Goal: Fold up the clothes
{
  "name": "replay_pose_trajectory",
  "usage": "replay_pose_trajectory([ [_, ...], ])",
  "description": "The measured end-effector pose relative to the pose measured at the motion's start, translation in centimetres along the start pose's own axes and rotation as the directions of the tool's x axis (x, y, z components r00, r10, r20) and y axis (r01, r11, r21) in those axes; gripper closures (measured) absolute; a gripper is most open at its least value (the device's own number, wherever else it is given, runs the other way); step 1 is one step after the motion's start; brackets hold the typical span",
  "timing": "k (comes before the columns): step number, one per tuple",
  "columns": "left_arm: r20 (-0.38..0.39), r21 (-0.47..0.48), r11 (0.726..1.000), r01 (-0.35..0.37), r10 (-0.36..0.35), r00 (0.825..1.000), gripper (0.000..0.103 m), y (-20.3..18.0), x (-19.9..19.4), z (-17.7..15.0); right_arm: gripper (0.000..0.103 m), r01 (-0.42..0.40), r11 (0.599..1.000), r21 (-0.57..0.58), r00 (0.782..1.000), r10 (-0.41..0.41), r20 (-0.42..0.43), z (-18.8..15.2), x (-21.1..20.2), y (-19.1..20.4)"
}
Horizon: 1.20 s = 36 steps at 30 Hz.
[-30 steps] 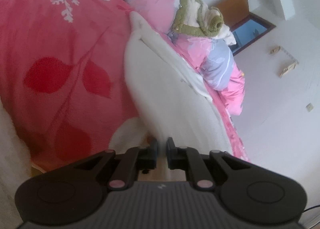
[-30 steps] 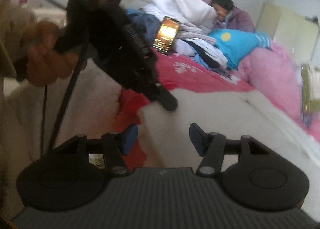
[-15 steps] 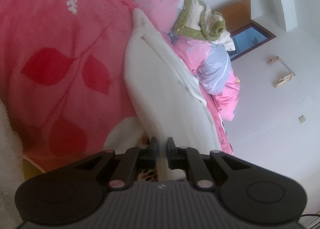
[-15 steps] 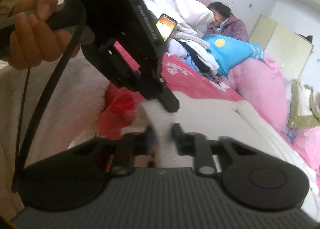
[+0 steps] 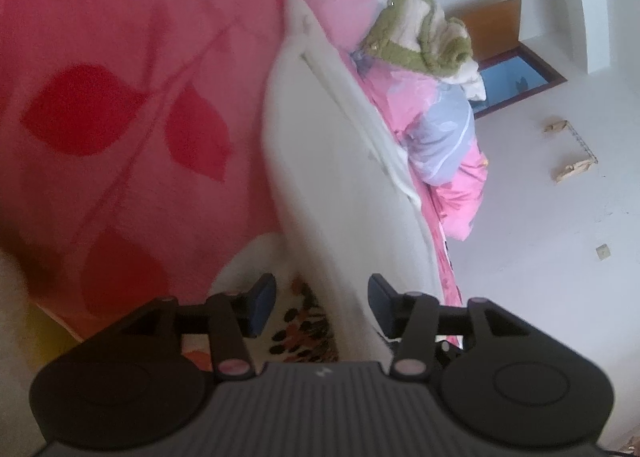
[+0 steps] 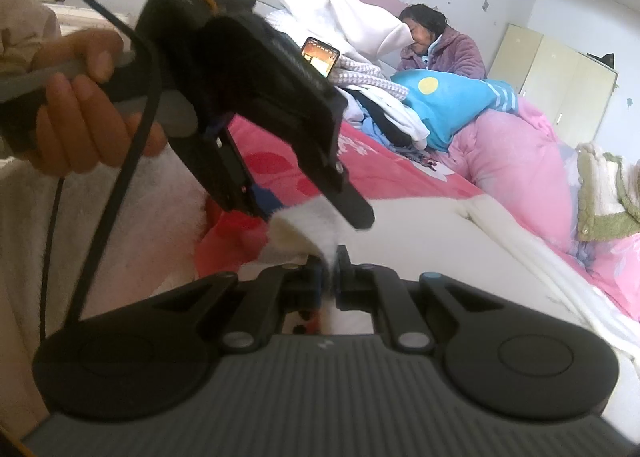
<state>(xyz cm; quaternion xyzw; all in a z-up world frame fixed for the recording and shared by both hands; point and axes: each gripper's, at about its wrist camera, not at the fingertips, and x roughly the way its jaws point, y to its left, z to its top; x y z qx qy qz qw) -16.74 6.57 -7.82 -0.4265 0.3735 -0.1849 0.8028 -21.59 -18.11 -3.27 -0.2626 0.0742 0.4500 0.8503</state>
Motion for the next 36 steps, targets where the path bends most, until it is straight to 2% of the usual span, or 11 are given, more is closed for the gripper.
replay_pose_trajectory([
  [3, -0.029, -0.003, 1.000, 0.012, -0.012, 1.000, 0.070, 0.1, 0.8, 0.3, 0.099, -0.015, 1.000, 0.024, 1.000, 0.015, 0.013, 0.1, -0.1, -0.5],
  [5, -0.054, -0.024, 0.999, 0.037, -0.038, 0.998, 0.076, 0.4, 1.5, 0.5, 0.099, -0.029, 0.999, 0.045, 0.999, 0.028, 0.023, 0.2, -0.2, -0.8],
  [11, -0.081, -0.036, 0.999, 0.037, -0.039, 0.996, 0.087, 0.8, 3.0, 0.7, 0.099, -0.062, 0.995, 0.078, 0.998, 0.061, 0.018, -0.1, 0.0, -1.2],
  [16, -0.087, -0.041, 0.998, 0.039, -0.043, 0.995, 0.090, 1.1, 3.1, 0.6, 0.096, -0.139, 0.974, 0.180, 0.990, 0.140, 0.010, -0.6, -0.5, -2.8],
  [20, -0.088, -0.021, 0.999, 0.026, -0.028, 0.996, 0.090, 0.9, 3.1, 0.6, 0.086, -0.173, 0.928, 0.331, 0.983, 0.182, 0.003, -1.6, -2.2, -5.7],
  [22, -0.091, -0.017, 1.000, 0.023, -0.024, 0.996, 0.091, 0.8, 3.1, 0.7, 0.084, -0.159, 0.887, 0.433, 0.984, 0.178, -0.003, -2.4, -3.7, -8.1],
  [25, -0.096, -0.015, 1.000, 0.019, -0.021, 0.995, 0.091, 0.8, 3.0, 0.7, 0.077, -0.080, 0.807, 0.585, 0.993, 0.115, -0.023, -4.0, -7.1, -12.5],
  [27, -0.099, -0.013, 1.000, 0.016, -0.017, 0.995, 0.091, 0.8, 2.9, 0.7, 0.069, -0.001, 0.736, 0.677, 0.998, 0.047, -0.050, -5.5, -10.1, -15.8],
  [30, -0.096, 0.003, 1.000, 0.005, -0.004, 0.995, 0.091, 0.6, 2.9, 0.6, 0.054, 0.107, 0.602, 0.792, 0.993, -0.025, -0.115, -8.2, -14.4, -20.2],
  [33, -0.092, 0.021, 1.000, -0.008, 0.010, 0.996, 0.091, 0.2, 2.9, 0.5, 0.054, 0.202, 0.498, 0.844, 0.979, -0.080, -0.188, -10.8, -17.6, -23.0],
  [36, -0.093, 0.023, 1.000, -0.015, 0.017, 0.996, 0.091, 0.1, 2.8, 0.5, 0.054, 0.241, 0.406, 0.882, 0.971, -0.101, -0.218, -13.5, -19.3, -24.5],
])
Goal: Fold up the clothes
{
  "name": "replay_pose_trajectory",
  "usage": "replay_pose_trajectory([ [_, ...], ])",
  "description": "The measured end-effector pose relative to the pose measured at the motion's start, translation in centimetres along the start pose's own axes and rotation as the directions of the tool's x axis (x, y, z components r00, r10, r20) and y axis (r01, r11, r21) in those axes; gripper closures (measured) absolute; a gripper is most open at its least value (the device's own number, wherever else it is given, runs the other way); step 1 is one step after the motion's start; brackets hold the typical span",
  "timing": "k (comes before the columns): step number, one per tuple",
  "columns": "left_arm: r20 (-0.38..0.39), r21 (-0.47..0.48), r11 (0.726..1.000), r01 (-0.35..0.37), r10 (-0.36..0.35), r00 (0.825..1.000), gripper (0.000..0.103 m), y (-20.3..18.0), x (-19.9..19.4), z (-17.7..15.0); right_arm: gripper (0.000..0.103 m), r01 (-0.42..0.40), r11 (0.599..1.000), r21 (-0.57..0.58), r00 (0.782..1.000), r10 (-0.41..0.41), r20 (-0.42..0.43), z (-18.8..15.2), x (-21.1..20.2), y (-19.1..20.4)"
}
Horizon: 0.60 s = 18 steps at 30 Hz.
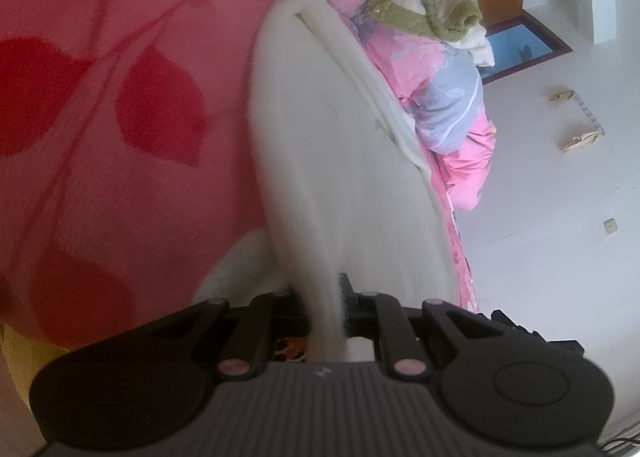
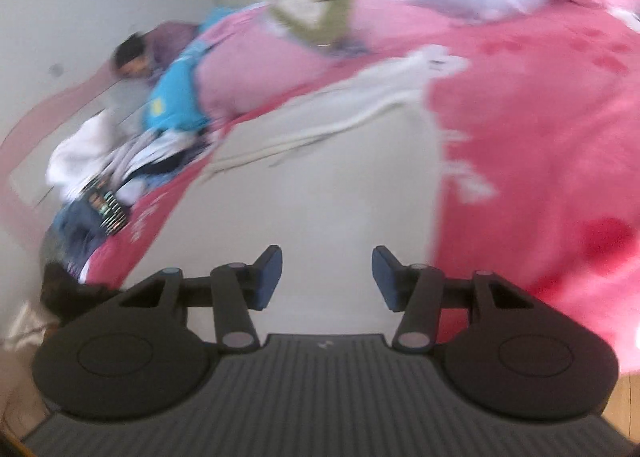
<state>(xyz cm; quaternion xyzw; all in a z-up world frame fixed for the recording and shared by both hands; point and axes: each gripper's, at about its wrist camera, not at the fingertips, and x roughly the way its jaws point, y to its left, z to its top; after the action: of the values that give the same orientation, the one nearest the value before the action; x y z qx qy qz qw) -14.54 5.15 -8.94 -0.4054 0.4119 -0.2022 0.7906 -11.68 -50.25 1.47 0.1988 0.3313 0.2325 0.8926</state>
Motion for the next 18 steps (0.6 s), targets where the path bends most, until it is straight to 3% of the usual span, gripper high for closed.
replay_pose_trajectory([
  [5, -0.002, 0.000, 1.000, -0.005, 0.005, 1.000, 0.091, -0.1, 0.0, 0.0, 0.054, -0.057, 0.986, 0.157, 0.998, 0.062, -0.031, -0.5, 1.5, -3.8],
  [9, -0.002, -0.001, 1.000, -0.004, 0.004, 1.000, 0.090, -0.1, 0.0, 0.0, 0.054, -0.038, 0.969, 0.246, 0.991, 0.067, -0.113, -1.4, 2.8, -5.6],
  [16, -0.003, 0.000, 1.000, 0.003, -0.003, 1.000, 0.090, 0.1, 0.0, 0.0, 0.055, -0.080, 0.945, 0.316, 0.982, 0.128, -0.136, -3.2, 2.6, -6.3],
  [18, -0.003, 0.002, 1.000, 0.007, -0.007, 1.000, 0.090, 0.2, 0.0, 0.0, 0.063, -0.075, 0.947, 0.313, 0.980, 0.128, -0.152, -3.5, 2.7, -6.1],
])
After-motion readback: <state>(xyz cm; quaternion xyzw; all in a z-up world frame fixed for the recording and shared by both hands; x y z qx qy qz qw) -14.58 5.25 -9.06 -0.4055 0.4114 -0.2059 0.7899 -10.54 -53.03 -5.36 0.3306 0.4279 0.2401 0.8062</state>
